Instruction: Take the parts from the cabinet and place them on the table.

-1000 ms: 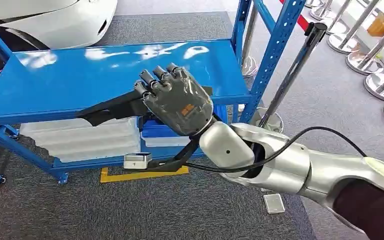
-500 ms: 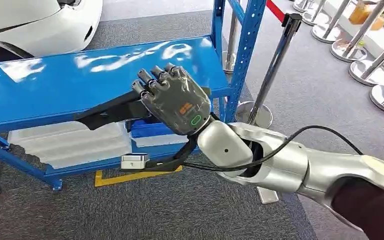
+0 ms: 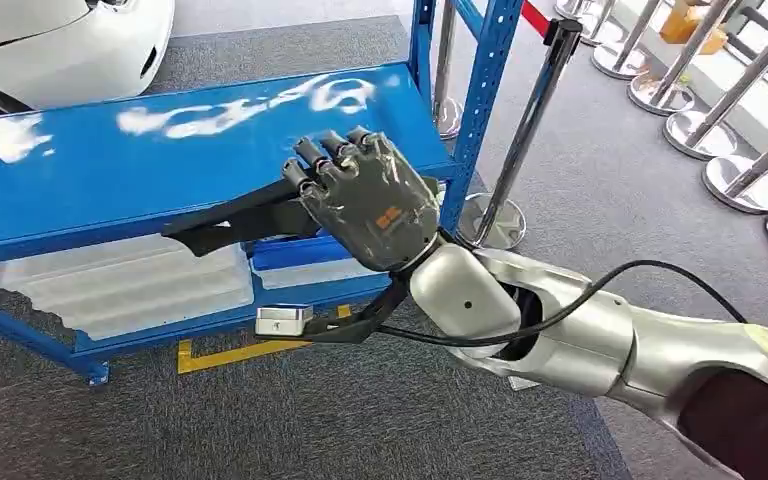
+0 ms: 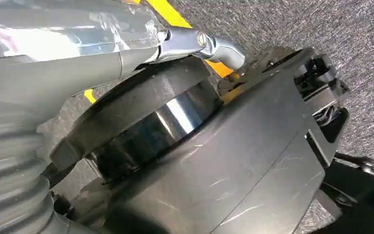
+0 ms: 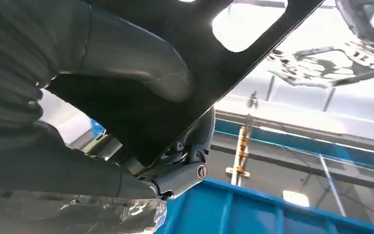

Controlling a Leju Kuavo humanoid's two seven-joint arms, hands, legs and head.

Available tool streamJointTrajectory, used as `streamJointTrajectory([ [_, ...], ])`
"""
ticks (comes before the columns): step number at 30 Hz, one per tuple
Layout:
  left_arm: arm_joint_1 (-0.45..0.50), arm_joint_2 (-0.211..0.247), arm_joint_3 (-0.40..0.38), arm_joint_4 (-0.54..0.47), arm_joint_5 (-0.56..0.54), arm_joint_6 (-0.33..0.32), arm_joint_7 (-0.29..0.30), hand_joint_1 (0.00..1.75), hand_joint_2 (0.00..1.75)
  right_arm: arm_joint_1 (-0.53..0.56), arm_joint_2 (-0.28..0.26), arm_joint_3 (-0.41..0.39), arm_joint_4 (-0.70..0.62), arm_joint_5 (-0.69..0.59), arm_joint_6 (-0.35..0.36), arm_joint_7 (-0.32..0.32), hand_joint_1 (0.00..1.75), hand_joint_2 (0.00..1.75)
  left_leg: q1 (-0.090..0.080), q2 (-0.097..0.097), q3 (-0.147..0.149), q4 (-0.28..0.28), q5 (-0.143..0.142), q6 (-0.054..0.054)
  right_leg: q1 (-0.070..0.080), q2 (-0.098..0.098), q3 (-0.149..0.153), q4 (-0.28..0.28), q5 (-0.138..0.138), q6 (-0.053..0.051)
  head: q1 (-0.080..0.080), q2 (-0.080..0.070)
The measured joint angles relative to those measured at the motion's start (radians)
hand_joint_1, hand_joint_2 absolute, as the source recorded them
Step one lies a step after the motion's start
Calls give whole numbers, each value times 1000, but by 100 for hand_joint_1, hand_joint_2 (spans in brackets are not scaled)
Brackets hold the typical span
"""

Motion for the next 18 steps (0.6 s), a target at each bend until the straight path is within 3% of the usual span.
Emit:
streamJointTrajectory([
  [1, -1, 0, 0, 0, 0, 0, 0, 0, 175, -1, 0, 0, 0, 0, 3, 1, 175, 175, -1, 6, 2, 0, -1, 0, 4, -24, 44, -91, 37, -9, 6, 0],
  [2, 0, 0, 0, 0, 0, 0, 0, 0, 175, -2, 0, 0, 0, -3, 5, 3, 175, 175, -5, 13, -1, -3, -1, -2, 16, -63, 56, -115, 16, -16, 8, 0],
  [4, 0, 0, 0, 0, 0, 1, 0, 0, 175, -8, 3, -1, 0, -5, 8, 7, 175, 175, -10, 22, -7, 1, 3, -10, 21, -54, 51, -134, 21, -23, 14, 0],
  [6, 0, 1, 0, 0, 5, 1, 0, 0, 175, -6, 2, -1, 0, -7, 13, 9, 175, 175, -14, 40, -2, -2, 3, -15, 18, -35, 47, -138, 25, -29, 8, 0],
  [7, 0, 3, 0, 0, 6, 2, 0, 0, 175, -6, 2, -1, 0, -7, 15, 10, 175, 175, -16, 36, -3, 6, -13, -21, 9, -31, 53, -150, 32, -35, 10, 0],
  [8, 0, 3, 0, 0, 6, 2, 0, 0, 175, -7, 2, -1, 0, -7, 18, 11, 175, 175, -13, 6, -12, 33, -35, -27, 8, -23, 53, -153, 35, -38, 3, 0],
  [9, 0, 3, 0, 0, 6, 2, 0, 0, 175, -7, 2, -1, 0, -7, 19, 11, 175, 175, -13, -10, -30, 76, -63, -29, 8, -18, 52, -152, 36, -42, -5, 0],
  [11, -1, 3, 0, 0, 6, 2, -2, 0, 175, -5, 2, 0, 0, -6, 24, 11, 175, 175, -12, -28, -104, 250, -141, -30, 11, -1, 51, -151, 37, -46, -19, 0],
  [12, -3, 3, 0, 0, 7, 1, -2, 0, 175, -5, 2, 0, 0, -6, 26, 11, 175, 175, -14, -28, -122, 296, -149, -31, 12, 8, 51, -149, 38, -47, -22, 0],
  [13, -4, 3, 0, 0, 7, 1, -2, 0, 175, -5, 2, 0, 0, -6, 27, 11, 175, 175, -14, -28, -119, 299, -137, -30, 12, 18, 51, -147, 37, -47, -23, 0],
  [14, -3, 3, 0, 0, 7, 1, -2, 0, 175, -5, 2, 0, 0, -6, 27, 11, 175, 175, -13, -28, -95, 253, -99, -28, 11, 30, 51, -143, 37, -47, -26, 0],
  [16, -2, 3, 0, 0, 6, 1, -1, 0, 175, -5, 2, 0, 0, -6, 28, 11, 175, 175, -7, -42, -20, 91, -6, -25, 10, 52, 50, -134, 35, -44, -33, 0],
  [17, -1, 3, 0, 0, 6, 1, 0, 0, 175, -4, 2, 0, 0, -6, 27, 11, 175, 175, -2, -70, 0, 40, -3, -23, 9, 59, 47, -131, 33, -41, -34, 0],
  [18, 1, 2, 0, 0, 6, 1, 0, 0, 175, -6, 2, 0, 0, -6, 28, 11, 175, 175, -3, -103, -1, 25, -2, -24, 13, 71, 35, -119, 35, -37, -34, 0],
])
